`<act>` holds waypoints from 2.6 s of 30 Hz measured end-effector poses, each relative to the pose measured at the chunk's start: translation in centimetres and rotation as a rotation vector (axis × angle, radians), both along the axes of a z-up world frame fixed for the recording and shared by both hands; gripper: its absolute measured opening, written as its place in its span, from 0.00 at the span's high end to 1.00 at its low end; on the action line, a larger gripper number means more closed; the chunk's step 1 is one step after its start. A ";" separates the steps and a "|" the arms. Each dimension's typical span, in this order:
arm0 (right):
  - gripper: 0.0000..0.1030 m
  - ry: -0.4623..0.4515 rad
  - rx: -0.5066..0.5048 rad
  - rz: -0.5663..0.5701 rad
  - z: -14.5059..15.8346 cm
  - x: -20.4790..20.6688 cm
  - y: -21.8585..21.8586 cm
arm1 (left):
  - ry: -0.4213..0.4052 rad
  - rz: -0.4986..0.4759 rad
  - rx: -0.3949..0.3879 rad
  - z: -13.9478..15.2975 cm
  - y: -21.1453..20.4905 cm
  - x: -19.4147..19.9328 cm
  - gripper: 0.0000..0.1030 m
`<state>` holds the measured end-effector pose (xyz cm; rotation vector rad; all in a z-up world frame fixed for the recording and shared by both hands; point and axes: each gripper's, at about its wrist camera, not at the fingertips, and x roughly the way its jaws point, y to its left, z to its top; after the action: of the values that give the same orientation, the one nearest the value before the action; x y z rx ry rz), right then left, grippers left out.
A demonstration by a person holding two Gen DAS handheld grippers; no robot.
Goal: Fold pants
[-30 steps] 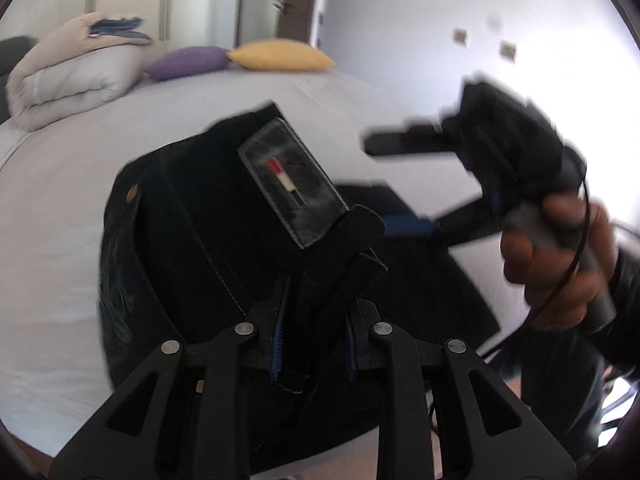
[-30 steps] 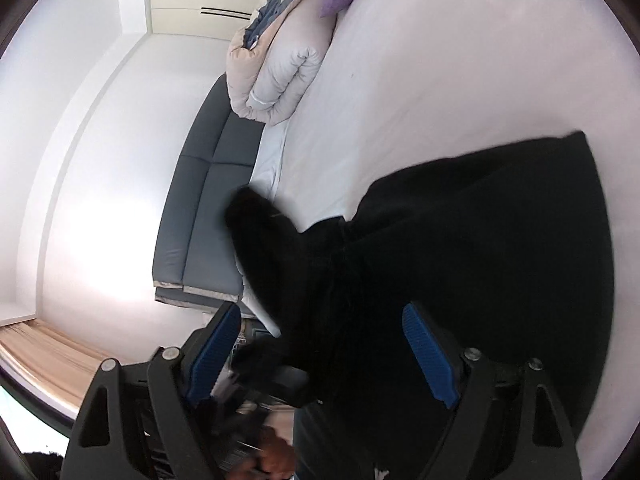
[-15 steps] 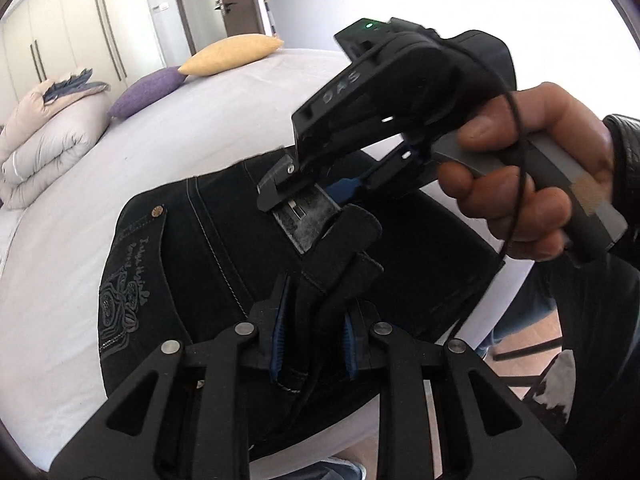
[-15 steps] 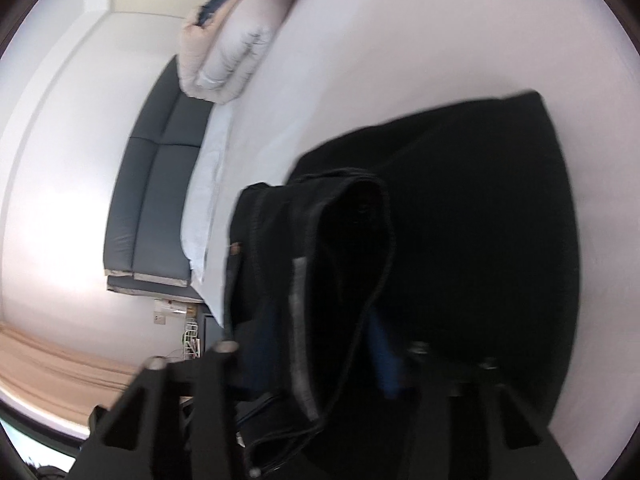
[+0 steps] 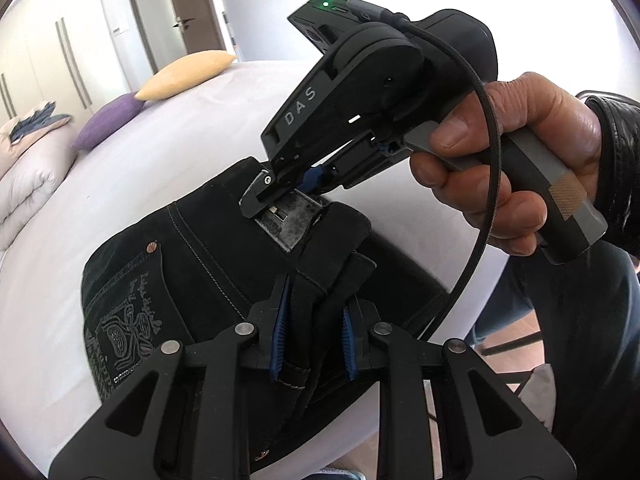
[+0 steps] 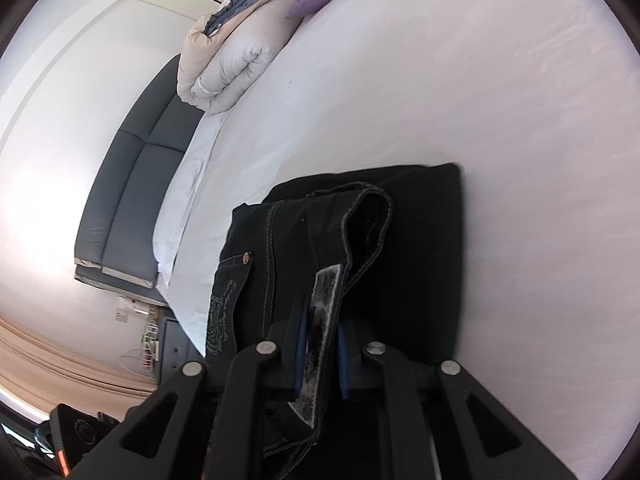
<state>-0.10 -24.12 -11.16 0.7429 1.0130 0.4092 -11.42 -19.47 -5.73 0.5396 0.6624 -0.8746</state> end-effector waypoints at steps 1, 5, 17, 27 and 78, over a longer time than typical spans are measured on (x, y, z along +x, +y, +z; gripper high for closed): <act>0.88 -0.003 -0.004 -0.006 0.0 -0.3 -0.4 | 0.000 -0.008 0.001 0.1 0.1 0.1 0.79; 0.88 -0.004 -0.003 -0.031 -0.1 -0.7 -1.6 | -0.001 -0.033 0.003 -0.1 -0.2 -0.1 0.79; 0.87 0.002 0.072 -0.089 -2.9 -2.9 -3.2 | 0.050 -0.045 0.010 0.0 1.9 1.5 0.77; 0.67 -0.035 0.028 -0.159 -0.4 -5.4 -4.7 | 0.257 0.028 -0.189 2.8 10.2 4.4 0.44; 0.33 -0.133 -0.110 -0.180 5.8 -10.8 -0.8 | 0.359 0.508 -0.370 2.3 28.7 22.4 0.22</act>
<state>-10.87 -24.93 -5.41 0.6925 0.8298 0.2417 11.00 9.27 -3.45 -0.1278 0.8883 -0.5904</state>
